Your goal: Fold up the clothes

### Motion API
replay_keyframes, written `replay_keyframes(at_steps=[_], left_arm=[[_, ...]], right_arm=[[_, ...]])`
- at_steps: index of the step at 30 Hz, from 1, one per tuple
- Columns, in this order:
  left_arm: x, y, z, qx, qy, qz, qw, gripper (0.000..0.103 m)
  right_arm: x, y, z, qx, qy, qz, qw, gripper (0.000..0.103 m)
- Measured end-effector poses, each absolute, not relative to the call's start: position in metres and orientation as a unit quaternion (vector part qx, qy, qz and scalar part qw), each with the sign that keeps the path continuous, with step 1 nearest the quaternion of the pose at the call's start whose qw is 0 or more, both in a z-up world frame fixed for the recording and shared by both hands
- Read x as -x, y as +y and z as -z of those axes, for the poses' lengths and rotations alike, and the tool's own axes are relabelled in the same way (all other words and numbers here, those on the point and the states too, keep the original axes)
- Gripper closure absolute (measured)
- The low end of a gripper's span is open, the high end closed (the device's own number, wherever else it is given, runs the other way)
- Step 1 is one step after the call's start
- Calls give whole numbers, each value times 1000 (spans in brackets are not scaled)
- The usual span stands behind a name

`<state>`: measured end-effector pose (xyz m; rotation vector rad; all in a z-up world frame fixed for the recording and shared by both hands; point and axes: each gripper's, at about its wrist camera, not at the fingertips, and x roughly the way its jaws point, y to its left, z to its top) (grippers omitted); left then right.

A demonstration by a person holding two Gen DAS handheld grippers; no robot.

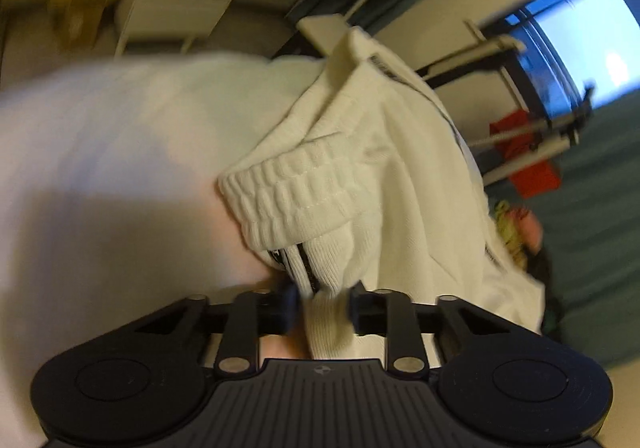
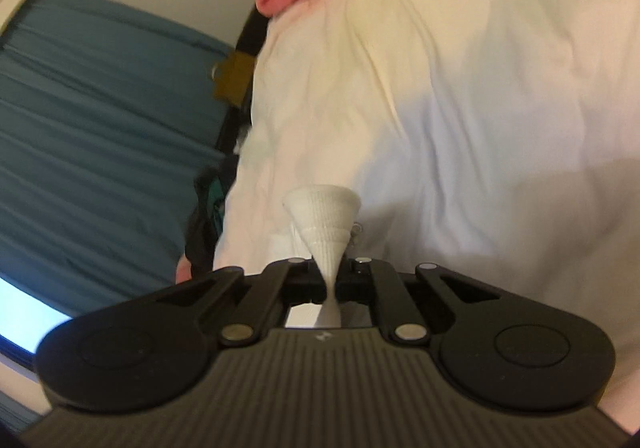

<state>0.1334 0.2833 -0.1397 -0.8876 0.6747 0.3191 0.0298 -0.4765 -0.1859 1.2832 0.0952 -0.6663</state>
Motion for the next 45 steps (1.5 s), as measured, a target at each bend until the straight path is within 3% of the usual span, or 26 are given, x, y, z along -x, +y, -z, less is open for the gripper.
replay_keyframes(at_steps=[6,10,18,22,24,25,26,27,28,32,35,40,42,45], left_arm=[[-93,291,82,427,176,-124,878,84],[-53,302,76,448,152,-144,869,84],[-38,322,91,434,266,-221,832,83],[-29,325,93,404,313,-234,827,74],[-23,318,89,382,320,-241,833,66],[-19,313,87,371,322,-245,836,58],[-15,307,81,349,318,-254,844,52],[-17,297,74,324,309,-271,852,40],[-16,287,66,297,296,-289,861,33],[-14,233,37,180,244,-277,912,26],[-36,185,32,115,233,-214,942,22],[-92,93,59,-10,268,-85,960,27],[-115,58,73,-60,278,-50,957,29],[-150,22,96,-110,279,-29,954,29]], right_arm=[[5,-491,182,-569,43,353,742,98],[19,-486,171,-543,50,389,743,98],[27,-481,175,-532,118,471,694,97],[29,-481,175,-525,140,479,690,92],[33,-480,171,-525,137,489,683,73],[36,-475,166,-519,133,499,681,67],[38,-473,159,-506,123,510,685,54],[39,-471,152,-492,112,519,690,43],[39,-467,143,-471,97,526,701,40],[18,-443,113,-406,53,465,785,39],[-26,-425,109,-411,69,320,851,39],[-124,-398,149,-449,172,120,869,40],[-156,-390,169,-438,201,82,872,45],[-185,-398,198,-497,200,59,842,49]])
